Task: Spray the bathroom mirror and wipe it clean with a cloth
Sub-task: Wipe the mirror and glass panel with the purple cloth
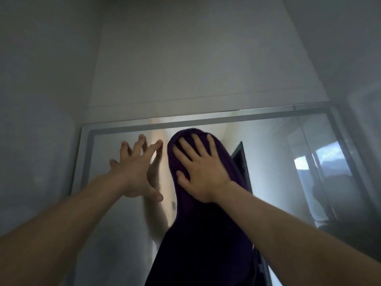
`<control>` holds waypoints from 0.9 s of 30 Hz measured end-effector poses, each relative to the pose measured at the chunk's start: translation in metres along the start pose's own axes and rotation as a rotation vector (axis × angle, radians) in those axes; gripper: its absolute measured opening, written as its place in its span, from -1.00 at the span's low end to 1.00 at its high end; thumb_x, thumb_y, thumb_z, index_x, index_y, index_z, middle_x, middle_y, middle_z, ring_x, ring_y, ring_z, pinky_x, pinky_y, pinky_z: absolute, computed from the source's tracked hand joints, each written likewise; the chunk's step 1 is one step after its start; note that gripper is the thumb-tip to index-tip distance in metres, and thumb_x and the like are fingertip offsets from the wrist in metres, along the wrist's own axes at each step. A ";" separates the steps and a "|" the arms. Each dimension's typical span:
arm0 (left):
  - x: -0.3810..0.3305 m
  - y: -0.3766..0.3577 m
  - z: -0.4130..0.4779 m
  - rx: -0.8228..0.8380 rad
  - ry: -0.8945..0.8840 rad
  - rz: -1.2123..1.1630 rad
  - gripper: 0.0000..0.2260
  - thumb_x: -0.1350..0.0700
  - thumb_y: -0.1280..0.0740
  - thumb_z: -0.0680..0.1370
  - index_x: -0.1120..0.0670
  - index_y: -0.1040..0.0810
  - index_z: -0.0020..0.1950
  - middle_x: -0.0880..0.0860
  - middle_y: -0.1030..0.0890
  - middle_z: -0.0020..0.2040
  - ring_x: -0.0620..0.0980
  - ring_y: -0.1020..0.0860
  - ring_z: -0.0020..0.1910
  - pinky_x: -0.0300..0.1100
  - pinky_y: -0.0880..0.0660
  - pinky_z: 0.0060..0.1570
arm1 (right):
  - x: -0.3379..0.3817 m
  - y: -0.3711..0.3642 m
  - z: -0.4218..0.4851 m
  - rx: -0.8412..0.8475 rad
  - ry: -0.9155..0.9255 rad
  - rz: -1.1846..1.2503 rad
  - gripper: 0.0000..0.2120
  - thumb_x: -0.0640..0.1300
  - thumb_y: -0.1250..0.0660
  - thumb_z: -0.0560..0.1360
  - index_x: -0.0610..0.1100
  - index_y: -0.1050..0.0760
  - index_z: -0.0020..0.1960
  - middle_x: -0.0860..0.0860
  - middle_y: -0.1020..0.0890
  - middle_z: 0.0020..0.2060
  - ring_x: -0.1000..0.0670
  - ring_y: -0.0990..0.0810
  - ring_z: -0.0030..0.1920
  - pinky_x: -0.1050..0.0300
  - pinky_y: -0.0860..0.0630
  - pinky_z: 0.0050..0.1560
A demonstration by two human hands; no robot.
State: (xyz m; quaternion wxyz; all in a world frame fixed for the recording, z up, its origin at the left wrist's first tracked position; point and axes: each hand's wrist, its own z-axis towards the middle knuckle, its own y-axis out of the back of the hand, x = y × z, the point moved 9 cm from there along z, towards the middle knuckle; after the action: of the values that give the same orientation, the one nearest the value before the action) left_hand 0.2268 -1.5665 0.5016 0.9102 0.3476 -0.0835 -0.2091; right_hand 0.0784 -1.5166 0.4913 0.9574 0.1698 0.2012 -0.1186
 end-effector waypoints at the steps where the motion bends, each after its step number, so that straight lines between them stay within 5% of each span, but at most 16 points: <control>1: 0.000 0.000 -0.001 0.001 0.002 0.003 0.39 -0.29 -0.67 0.12 -0.35 0.36 0.56 -0.13 0.42 0.60 0.28 0.36 0.60 0.44 -0.04 0.50 | 0.011 -0.003 -0.011 0.009 0.050 -0.001 -0.34 0.22 0.08 0.60 0.05 0.06 0.65 -0.02 0.01 0.66 -0.20 0.17 0.64 -0.34 0.33 0.52; 9: 0.000 0.001 -0.002 -0.014 0.001 -0.013 0.40 -0.31 -0.67 0.09 -0.37 0.35 0.56 -0.14 0.42 0.61 0.28 0.35 0.60 0.44 -0.04 0.48 | 0.005 -0.013 -0.078 0.128 0.555 -0.081 -0.32 0.24 -0.12 0.55 0.07 -0.13 0.62 0.02 -0.18 0.63 -0.16 0.00 0.64 -0.27 0.26 0.57; 20: 0.000 0.001 -0.001 -0.038 -0.011 -0.023 0.38 -0.28 -0.69 0.09 -0.36 0.29 0.56 -0.15 0.36 0.62 0.28 0.33 0.61 0.48 -0.05 0.48 | -0.052 0.009 0.033 -0.070 -0.164 -0.012 -0.26 0.31 0.18 0.53 0.06 0.07 0.65 0.00 0.01 0.66 -0.17 0.15 0.64 -0.32 0.32 0.54; 27: 0.008 0.010 -0.009 0.054 -0.066 -0.042 0.43 -0.26 -0.69 0.10 -0.22 0.33 0.60 -0.15 0.36 0.63 0.19 0.31 0.63 0.36 -0.07 0.54 | 0.030 0.006 0.035 -0.033 -0.051 0.091 -0.32 0.19 0.05 0.58 0.05 0.05 0.65 -0.02 0.01 0.66 -0.19 0.17 0.63 -0.31 0.40 0.51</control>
State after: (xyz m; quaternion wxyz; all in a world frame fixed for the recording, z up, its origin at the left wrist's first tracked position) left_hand 0.2397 -1.5577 0.5018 0.8926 0.3666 -0.1119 -0.2373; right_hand 0.1185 -1.5292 0.5104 0.9693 0.1600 0.1708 -0.0756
